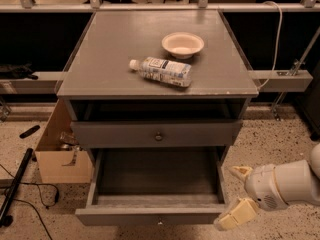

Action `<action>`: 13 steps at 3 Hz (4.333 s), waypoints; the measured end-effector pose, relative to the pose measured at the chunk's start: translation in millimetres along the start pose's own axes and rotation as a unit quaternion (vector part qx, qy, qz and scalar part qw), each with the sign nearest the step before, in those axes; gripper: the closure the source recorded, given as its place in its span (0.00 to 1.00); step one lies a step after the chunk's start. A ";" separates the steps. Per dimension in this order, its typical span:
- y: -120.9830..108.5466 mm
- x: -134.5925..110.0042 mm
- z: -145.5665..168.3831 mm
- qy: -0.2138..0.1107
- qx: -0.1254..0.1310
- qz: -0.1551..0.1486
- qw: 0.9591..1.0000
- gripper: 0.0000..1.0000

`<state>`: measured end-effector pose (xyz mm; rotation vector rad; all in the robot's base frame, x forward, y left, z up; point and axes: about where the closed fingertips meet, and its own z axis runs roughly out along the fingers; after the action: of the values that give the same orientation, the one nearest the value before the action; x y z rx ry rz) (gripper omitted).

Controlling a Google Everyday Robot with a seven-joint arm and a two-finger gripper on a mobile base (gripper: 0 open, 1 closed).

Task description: Close middle drawer

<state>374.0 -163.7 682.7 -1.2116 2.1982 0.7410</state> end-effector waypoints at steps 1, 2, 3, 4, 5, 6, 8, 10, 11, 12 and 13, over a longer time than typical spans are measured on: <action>-14.1 26.0 15.5 0.018 0.008 0.013 1.000 0.26; -32.3 56.3 28.6 0.020 0.009 0.032 0.999 0.57; -42.0 67.4 41.2 0.014 0.003 0.043 0.999 0.81; -41.8 68.1 42.4 0.014 0.001 0.043 0.999 1.00; -41.8 68.1 42.5 0.014 0.001 0.043 0.999 1.00; -32.3 81.7 94.9 0.040 -0.015 0.064 0.997 1.00; -40.9 135.3 170.5 0.070 0.009 0.162 0.984 1.00; -38.4 133.1 171.6 0.064 0.012 0.150 0.987 1.00; -32.2 131.8 178.8 0.057 -0.008 0.115 0.992 1.00; -32.4 140.3 188.9 0.057 -0.019 0.094 0.994 1.00; -35.5 151.6 204.9 0.061 -0.027 0.092 0.994 1.00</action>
Offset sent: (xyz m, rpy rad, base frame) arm 0.0072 -0.0478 -0.0903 -0.0380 0.0717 -0.0770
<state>370.3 -129.8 427.6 -1.1185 2.4296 0.8240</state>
